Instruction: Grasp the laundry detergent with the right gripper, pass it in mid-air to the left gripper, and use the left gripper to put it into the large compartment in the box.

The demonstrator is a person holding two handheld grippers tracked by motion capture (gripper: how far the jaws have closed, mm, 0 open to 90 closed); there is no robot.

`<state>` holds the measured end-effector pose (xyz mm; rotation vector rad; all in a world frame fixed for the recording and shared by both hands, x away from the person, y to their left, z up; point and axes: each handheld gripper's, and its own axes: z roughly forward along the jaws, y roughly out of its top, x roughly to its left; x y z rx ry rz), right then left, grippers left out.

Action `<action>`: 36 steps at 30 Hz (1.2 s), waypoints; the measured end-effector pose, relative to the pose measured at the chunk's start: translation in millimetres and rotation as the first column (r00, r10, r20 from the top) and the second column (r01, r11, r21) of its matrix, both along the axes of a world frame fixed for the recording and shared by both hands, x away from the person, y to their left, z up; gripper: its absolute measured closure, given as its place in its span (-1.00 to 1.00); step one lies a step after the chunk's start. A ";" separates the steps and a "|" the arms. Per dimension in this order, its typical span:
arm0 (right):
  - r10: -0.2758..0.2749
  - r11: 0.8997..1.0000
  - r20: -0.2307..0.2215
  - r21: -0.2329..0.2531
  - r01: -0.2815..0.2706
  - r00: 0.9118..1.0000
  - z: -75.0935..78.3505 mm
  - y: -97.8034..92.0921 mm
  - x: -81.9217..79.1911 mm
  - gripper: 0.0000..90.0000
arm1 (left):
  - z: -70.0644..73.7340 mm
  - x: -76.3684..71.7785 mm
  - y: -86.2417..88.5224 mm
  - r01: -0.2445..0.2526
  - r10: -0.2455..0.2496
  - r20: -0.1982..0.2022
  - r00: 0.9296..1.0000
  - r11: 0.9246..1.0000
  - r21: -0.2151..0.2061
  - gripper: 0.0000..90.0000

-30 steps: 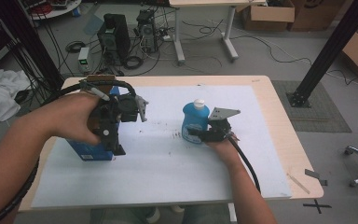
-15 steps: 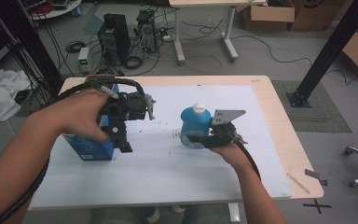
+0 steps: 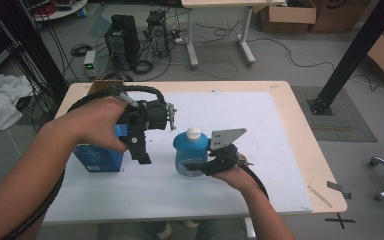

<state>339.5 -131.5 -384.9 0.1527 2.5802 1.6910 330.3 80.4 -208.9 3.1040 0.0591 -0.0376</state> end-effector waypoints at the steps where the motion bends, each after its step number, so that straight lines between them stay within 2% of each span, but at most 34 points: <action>1: 0.007 1.000 0.000 0.004 -0.007 1.000 -0.8 3.0 -1.1 -0.02 | -0.1 0.1 -0.7 0.002 -0.002 0.000 1.000 1.000 0.005 -1.00; 8: 0.049 0.999 0.003 0.017 -0.049 0.999 -1.6 26.3 -6.7 -0.02 | -6.0 0.0 -8.2 0.007 -0.006 -0.003 1.000 1.000 0.009 -1.00; 19: 0.087 0.996 0.008 0.006 -0.087 0.996 -1.1 58.9 -7.8 -0.02 | -17.5 2.0 -14.4 0.001 -0.001 0.006 1.000 1.000 0.016 -1.00; 26: 0.098 0.995 0.007 0.004 -0.098 0.995 -2.9 70.8 -5.4 -0.02 | -23.4 2.2 -14.0 -0.003 0.003 0.016 1.000 1.000 0.015 -1.00; 33: 0.104 0.995 0.001 0.003 -0.104 0.995 -4.7 79.7 -2.8 -0.02 | -28.6 2.6 -11.7 -0.015 0.015 0.043 0.999 1.000 0.007 -0.99; 36: 0.105 0.994 0.002 0.008 -0.105 0.994 -3.6 82.0 -2.9 -0.01 | -30.9 2.9 -11.8 -0.017 0.016 0.050 0.999 1.000 0.017 -0.99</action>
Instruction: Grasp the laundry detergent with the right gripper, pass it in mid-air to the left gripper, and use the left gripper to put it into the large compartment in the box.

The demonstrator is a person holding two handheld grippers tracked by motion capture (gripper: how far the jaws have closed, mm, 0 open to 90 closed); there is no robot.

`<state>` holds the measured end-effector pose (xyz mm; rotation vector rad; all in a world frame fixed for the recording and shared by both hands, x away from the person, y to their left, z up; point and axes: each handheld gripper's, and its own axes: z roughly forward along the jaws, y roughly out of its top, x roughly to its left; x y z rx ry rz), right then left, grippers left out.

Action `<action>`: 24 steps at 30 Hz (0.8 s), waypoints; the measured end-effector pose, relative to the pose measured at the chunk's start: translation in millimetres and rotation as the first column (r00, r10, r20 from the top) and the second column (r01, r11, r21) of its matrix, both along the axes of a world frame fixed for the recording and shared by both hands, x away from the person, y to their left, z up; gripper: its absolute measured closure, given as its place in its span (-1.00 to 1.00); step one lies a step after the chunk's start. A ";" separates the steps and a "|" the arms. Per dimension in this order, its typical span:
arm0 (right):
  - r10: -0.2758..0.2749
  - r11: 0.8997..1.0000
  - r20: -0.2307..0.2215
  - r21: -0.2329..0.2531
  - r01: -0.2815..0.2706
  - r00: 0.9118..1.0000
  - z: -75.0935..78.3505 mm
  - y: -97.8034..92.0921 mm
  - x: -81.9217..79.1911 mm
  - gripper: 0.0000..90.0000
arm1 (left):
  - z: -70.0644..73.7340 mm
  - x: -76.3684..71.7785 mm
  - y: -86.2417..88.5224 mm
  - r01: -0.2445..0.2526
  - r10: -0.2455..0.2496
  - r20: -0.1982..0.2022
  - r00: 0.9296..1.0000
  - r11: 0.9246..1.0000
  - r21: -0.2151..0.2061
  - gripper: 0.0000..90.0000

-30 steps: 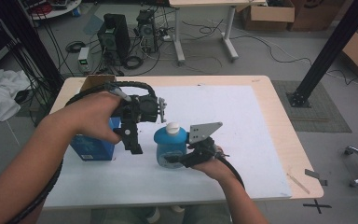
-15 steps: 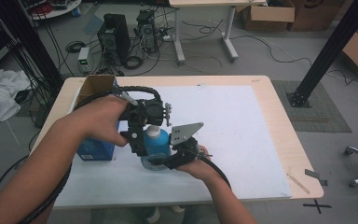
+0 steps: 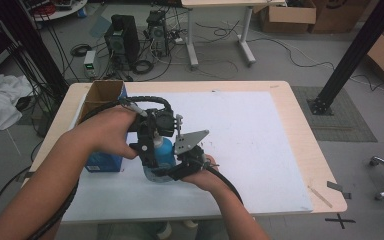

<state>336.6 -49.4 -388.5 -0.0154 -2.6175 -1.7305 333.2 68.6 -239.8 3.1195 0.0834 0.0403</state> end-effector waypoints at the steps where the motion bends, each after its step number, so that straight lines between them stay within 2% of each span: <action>1: 0.000 1.000 0.000 0.000 0.000 1.000 0.0 0.0 0.0 -0.01 | 0.0 0.0 0.0 0.000 0.000 0.000 1.000 1.000 0.000 -0.99; 5: 0.005 1.000 0.012 0.006 -0.005 1.000 2.7 2.4 0.3 -0.01 | -3.1 -0.2 -1.2 0.002 -0.002 0.009 1.000 1.000 0.024 -0.98; 7: 0.008 1.000 -0.002 0.013 -0.008 1.000 3.4 2.7 -0.5 -0.01 | -4.2 -0.3 -1.3 -0.001 0.000 0.018 1.000 1.000 0.029 -0.98; 8: 0.006 1.000 0.014 0.009 -0.006 1.000 3.4 2.6 0.6 0.00 | -4.5 -0.2 -1.2 -0.002 0.002 0.020 1.000 0.999 0.032 -0.98; 11: 0.006 1.000 0.012 0.008 -0.006 1.000 3.4 2.4 0.5 0.00 | -5.4 0.0 -0.9 -0.006 0.005 0.022 1.000 1.000 0.030 -0.95; 14: 0.008 1.000 -0.004 0.012 -0.008 1.000 3.3 2.6 -0.6 0.00 | -5.9 -0.2 -0.9 -0.006 0.006 0.020 1.000 1.000 0.031 -0.87; 19: 0.009 1.000 0.001 0.014 -0.009 1.000 3.4 2.4 0.0 0.00 | -5.1 -1.0 -1.7 -0.007 0.006 0.023 1.000 0.999 0.040 -0.81; 24: 0.007 1.000 0.000 0.020 -0.007 1.000 3.6 1.9 -0.1 0.00 | -5.1 -1.2 -2.8 -0.004 0.003 0.017 1.000 0.999 0.049 -0.65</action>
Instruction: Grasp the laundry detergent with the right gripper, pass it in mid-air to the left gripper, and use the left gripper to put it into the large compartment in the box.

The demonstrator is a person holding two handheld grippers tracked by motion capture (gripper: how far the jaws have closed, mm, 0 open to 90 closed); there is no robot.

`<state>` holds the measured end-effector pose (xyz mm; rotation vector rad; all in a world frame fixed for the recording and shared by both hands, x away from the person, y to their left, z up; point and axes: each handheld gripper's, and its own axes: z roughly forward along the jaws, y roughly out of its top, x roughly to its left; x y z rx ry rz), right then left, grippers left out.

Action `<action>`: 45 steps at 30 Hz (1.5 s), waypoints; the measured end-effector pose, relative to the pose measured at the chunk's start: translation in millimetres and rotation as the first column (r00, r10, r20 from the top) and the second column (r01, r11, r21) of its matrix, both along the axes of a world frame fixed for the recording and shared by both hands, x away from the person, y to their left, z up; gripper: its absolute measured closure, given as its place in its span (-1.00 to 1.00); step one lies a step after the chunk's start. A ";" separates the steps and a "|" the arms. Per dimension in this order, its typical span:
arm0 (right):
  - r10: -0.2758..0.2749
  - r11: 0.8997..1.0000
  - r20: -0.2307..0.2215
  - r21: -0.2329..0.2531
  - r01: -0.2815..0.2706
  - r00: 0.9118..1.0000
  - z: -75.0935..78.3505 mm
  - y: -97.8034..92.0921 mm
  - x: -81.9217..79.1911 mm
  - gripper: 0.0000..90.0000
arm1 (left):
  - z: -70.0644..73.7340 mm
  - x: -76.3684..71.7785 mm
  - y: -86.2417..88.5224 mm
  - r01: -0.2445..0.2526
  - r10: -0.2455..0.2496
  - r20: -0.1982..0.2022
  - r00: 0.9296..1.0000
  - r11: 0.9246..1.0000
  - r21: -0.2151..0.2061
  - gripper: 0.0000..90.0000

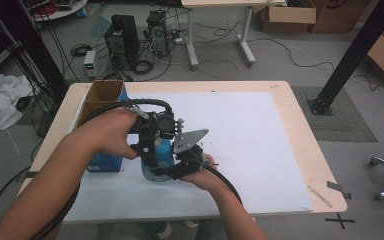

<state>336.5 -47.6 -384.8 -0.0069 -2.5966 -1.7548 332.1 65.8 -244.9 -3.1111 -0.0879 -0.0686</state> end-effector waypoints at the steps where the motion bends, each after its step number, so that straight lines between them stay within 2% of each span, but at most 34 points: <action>1: 0.002 1.000 0.001 0.001 -0.002 1.000 0.1 -0.1 0.1 0.00 | 0.0 0.0 0.0 0.000 0.000 0.000 1.000 1.000 0.000 -0.65; 16: 0.000 1.000 0.004 0.003 0.000 1.000 -0.6 -2.3 1.4 0.00 | 1.7 -0.7 -1.2 0.006 -0.006 0.014 1.000 1.000 0.006 -0.52; 23: 0.003 1.000 0.005 0.007 -0.003 1.000 -0.7 -2.1 1.9 0.01 | 1.8 -1.2 -1.6 0.004 -0.004 0.011 1.000 1.000 0.009 -0.40; 26: 0.005 1.000 -0.006 0.009 -0.005 1.000 -0.3 -1.7 1.0 0.01 | 1.3 -1.0 -1.7 0.001 -0.001 0.011 1.000 1.000 0.014 -0.37; 27: 0.004 1.000 0.005 0.006 -0.004 1.000 -0.5 -1.7 1.5 0.01 | 1.0 -0.9 -1.6 0.001 -0.002 0.011 1.000 1.000 0.014 -0.36; 30: 0.007 1.000 -0.006 0.011 -0.007 1.000 -0.6 -1.6 1.3 0.01 | 0.6 -0.7 -1.9 0.004 -0.004 0.014 1.000 1.000 0.020 -0.33; 38: 0.007 1.000 0.003 0.009 -0.007 1.000 -1.8 -1.3 2.1 0.01 | -0.1 -0.8 -3.7 0.007 -0.007 0.000 1.000 1.000 0.026 -0.22; 40: 0.006 1.000 -0.010 0.005 -0.006 1.000 -2.0 -1.8 1.7 0.01 | 0.3 -1.2 -4.7 0.011 -0.011 -0.003 1.000 0.999 0.030 -0.17; 45: 0.008 1.000 0.000 0.007 -0.008 1.000 -3.1 -1.5 1.4 0.01 | -0.7 -1.3 -5.9 0.010 -0.010 -0.008 1.000 0.999 0.037 -0.15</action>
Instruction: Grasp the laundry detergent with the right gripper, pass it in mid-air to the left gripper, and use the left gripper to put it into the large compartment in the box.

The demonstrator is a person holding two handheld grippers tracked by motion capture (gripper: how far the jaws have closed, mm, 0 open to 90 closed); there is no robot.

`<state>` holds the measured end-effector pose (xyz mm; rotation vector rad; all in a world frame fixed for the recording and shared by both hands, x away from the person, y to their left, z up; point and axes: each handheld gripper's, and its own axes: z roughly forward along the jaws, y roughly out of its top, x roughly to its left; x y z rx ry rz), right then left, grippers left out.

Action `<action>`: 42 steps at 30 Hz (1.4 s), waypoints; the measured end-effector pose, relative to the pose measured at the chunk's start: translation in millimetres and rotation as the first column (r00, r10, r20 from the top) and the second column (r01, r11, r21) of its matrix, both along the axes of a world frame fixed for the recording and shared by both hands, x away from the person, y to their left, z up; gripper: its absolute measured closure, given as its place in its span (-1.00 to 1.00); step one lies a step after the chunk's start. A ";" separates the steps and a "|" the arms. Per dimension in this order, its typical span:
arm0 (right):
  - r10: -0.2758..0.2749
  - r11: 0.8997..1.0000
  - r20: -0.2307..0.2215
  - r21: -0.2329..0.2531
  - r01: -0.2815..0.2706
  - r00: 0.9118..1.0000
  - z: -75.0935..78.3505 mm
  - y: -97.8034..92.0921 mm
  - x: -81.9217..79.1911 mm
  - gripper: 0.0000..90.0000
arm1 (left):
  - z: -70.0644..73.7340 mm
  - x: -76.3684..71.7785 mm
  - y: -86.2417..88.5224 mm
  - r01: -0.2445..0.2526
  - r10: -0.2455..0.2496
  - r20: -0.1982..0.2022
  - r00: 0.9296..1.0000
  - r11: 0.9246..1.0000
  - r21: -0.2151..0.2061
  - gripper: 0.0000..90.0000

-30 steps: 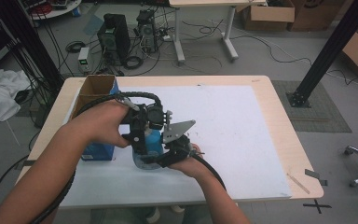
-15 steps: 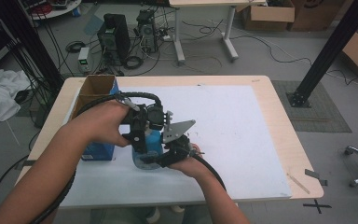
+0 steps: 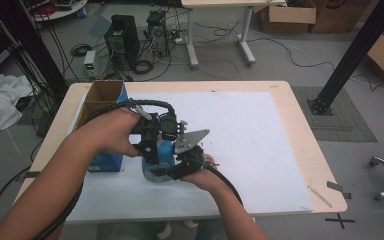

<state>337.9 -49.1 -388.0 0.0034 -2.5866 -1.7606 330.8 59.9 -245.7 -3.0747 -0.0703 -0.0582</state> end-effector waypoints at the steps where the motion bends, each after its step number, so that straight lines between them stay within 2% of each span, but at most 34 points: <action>1: -0.001 1.000 -0.010 0.000 0.001 1.000 0.2 -0.3 -0.5 0.01 | 0.0 -0.5 0.0 0.000 0.001 0.004 1.000 1.000 -0.010 -0.15; 3: 0.000 1.000 0.005 -0.001 0.000 1.000 0.3 -1.7 0.0 0.01 | 0.8 -1.2 -0.3 -0.003 0.003 0.005 1.000 1.000 -0.013 -0.15; 5: 0.003 1.000 -0.011 0.000 -0.003 1.000 1.4 -2.4 -1.3 0.00 | 1.1 -1.6 0.0 -0.004 0.004 0.006 1.000 1.000 -0.023 -0.15; 7: 0.004 1.000 0.000 0.001 -0.004 1.000 1.8 -3.4 -1.1 -0.02 | 2.2 -1.5 0.0 -0.005 0.005 0.005 1.000 1.000 -0.023 -0.15; 14: 0.006 1.000 -0.009 -0.004 -0.006 1.000 5.2 -5.8 -1.0 -0.07 | 4.9 -0.2 -0.8 -0.020 0.020 -0.005 1.000 0.999 -0.029 -0.14; 17: -0.001 1.000 0.001 -0.013 0.001 1.000 6.8 -6.7 -1.9 -0.08 | 5.2 0.4 -1.0 -0.024 0.024 -0.007 1.000 0.999 -0.031 -0.14; 20: -0.015 1.000 -0.004 -0.001 0.015 1.000 8.7 -10.6 -1.7 -0.20 | 5.4 0.9 -0.7 -0.025 0.025 0.000 1.000 0.999 -0.028 -0.14; 23: -0.034 0.999 -0.019 0.010 0.034 0.999 10.3 -14.4 -0.6 -0.43 | 5.4 1.9 0.7 -0.035 0.035 0.000 0.999 0.999 -0.025 -0.14; 33: -0.047 0.999 -0.023 -0.005 0.047 0.999 18.1 -22.8 0.1 -0.61 | 7.8 7.7 6.0 -0.072 0.072 -0.008 0.997 0.997 -0.026 -0.14; 42: -0.070 0.997 -0.030 -0.036 0.069 0.997 28.8 -36.9 0.7 -0.75 | 11.8 12.9 11.5 -0.106 0.106 -0.011 0.994 0.994 -0.004 -0.14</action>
